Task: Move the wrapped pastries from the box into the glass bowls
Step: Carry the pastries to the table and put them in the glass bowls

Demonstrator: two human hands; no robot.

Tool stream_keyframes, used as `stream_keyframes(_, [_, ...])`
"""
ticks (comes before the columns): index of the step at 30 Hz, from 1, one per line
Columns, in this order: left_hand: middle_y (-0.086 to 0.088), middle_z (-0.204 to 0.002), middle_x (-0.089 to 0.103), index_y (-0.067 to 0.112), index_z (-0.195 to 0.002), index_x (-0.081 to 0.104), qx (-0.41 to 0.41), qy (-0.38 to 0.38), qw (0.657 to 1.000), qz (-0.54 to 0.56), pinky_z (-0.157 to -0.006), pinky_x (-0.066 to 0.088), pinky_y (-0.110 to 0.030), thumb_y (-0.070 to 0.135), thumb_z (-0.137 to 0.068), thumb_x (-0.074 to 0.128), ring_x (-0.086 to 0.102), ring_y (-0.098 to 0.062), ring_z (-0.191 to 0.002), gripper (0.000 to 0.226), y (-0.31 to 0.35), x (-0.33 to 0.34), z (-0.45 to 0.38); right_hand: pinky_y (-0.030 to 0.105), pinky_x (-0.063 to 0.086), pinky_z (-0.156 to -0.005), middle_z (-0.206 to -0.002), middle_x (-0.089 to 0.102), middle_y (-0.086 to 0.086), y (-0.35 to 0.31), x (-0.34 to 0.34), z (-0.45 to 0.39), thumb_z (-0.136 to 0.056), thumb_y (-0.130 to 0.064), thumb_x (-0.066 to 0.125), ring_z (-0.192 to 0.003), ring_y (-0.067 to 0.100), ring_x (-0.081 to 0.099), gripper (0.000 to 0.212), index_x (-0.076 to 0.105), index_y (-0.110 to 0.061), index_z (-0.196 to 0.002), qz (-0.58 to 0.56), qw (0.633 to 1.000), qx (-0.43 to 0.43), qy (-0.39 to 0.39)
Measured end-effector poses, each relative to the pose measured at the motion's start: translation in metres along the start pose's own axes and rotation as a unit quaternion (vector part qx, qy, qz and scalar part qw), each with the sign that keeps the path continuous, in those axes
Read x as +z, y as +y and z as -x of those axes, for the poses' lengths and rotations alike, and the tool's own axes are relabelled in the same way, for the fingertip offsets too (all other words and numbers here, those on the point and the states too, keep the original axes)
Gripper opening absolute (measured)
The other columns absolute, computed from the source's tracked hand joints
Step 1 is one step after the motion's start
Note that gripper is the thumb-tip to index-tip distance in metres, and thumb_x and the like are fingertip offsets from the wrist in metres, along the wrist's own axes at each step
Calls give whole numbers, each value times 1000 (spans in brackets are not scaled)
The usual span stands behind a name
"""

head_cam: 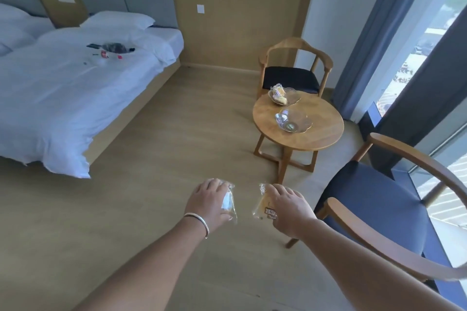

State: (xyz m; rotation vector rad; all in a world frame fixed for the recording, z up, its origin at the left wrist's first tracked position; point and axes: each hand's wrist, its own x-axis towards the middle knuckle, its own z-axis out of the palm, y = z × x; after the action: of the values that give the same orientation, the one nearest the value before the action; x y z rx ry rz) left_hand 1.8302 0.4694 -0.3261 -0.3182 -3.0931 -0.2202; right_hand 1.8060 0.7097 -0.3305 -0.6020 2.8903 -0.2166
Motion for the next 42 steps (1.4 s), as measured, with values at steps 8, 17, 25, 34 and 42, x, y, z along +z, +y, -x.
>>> stream_keyframes(8, [7,-126,48,31,-131,42,-28,-9,999,35,-100,34,-29,58,-68,72,43,-17,-118,74,-34,5,-78,32,26,-112,-141,41,-5,16,-7,-102,-75,-20,64,-133,19,38,83,20,-28,-144,13,999,-37,-7])
stream_keyframes(17, [11,-125,48,37,-131,42,-58,-28,998,27,-97,37,-28,59,-66,71,46,-15,-114,75,-56,-7,-218,30,26,-112,-142,41,-6,81,-50,-237,-77,-20,63,-133,19,37,82,20,-28,-146,9,998,-56,-19])
stream_keyframes(25, [5,-127,49,28,-131,43,-55,-22,998,10,-97,37,-31,55,-67,74,46,-20,-114,76,-67,-11,-318,31,30,-109,-141,41,-6,126,-78,-321,-77,-21,66,-130,20,39,84,19,-28,-146,28,998,-49,-27])
stream_keyframes(34, [6,-125,49,30,-130,41,-53,-42,998,10,-97,37,-30,56,-66,73,46,-19,-114,76,-132,4,-429,31,33,-107,-141,41,-6,136,-91,-439,-78,-24,65,-130,19,40,82,19,-29,-146,32,998,-36,-36])
stream_keyframes(42, [6,-126,49,29,-131,42,-33,-58,997,42,-97,36,-30,54,-68,70,45,-20,-115,73,-227,21,-569,31,31,-108,-142,40,-7,138,-92,-584,-77,-23,64,-132,18,38,82,20,-30,-145,25,998,2,-58])
